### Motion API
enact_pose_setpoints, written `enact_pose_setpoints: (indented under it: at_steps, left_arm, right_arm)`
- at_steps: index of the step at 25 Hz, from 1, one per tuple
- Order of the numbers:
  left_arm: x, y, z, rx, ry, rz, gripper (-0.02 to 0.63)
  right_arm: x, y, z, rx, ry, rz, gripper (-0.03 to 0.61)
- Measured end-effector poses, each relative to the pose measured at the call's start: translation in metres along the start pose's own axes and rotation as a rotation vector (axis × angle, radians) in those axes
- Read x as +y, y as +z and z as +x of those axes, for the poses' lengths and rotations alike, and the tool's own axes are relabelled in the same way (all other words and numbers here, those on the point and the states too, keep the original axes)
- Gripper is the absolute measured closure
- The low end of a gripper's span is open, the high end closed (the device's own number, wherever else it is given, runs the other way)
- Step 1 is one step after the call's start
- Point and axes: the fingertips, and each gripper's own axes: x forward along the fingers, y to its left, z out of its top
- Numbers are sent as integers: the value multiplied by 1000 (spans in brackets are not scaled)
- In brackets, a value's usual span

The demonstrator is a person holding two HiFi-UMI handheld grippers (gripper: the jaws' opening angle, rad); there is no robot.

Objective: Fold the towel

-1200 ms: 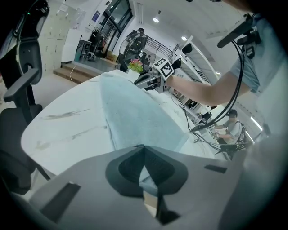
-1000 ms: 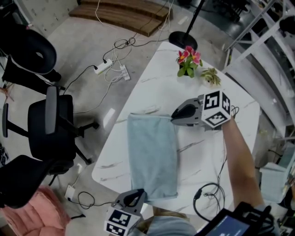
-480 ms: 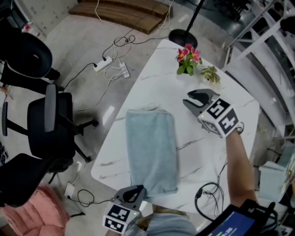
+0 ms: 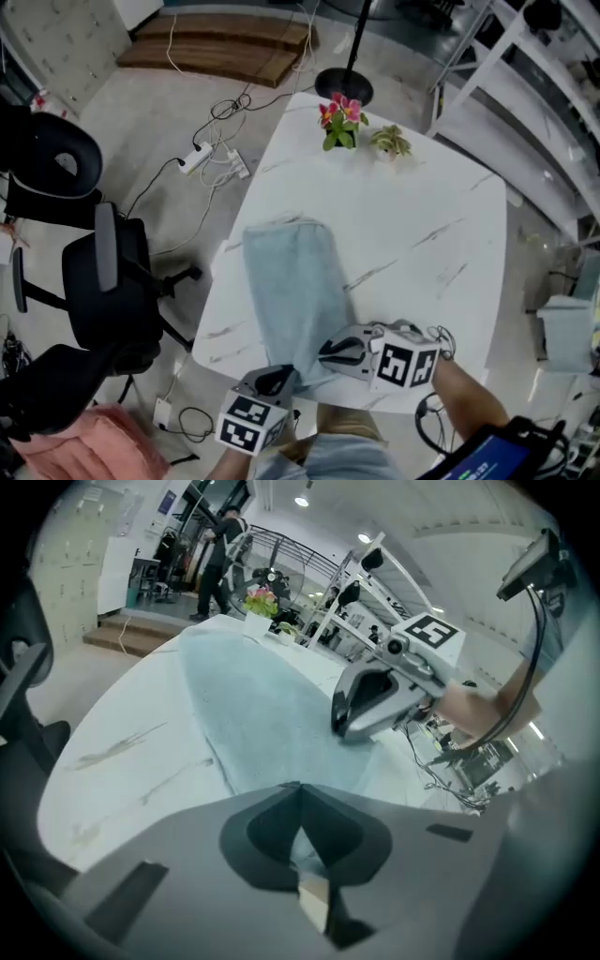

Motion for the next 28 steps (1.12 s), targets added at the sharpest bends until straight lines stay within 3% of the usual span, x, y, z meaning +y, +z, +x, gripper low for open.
enact_pose_setpoints:
  at_steps: [3, 9, 14, 21, 25, 28]
  left_arm:
    - [1, 1, -1, 37, -44, 73, 606]
    - [-4, 2, 3, 132, -137, 205, 606]
    - [-7, 0, 6, 207, -188, 291, 606]
    - [-1, 0, 5, 295, -244, 390, 606]
    - [5, 1, 1, 296, -241, 372, 606]
    - [3, 7, -6, 259, -236, 338, 606]
  right_arm:
    - [8, -23, 13, 111, -100, -9, 549]
    - [26, -49, -3, 95, -292, 188, 560]
    - [57, -63, 2, 72, -377, 297, 560]
    - [72, -56, 28, 62, -426, 354, 560]
    - [72, -44, 37, 81, -400, 320, 560]
    - [65, -22, 10, -13, -368, 345, 540]
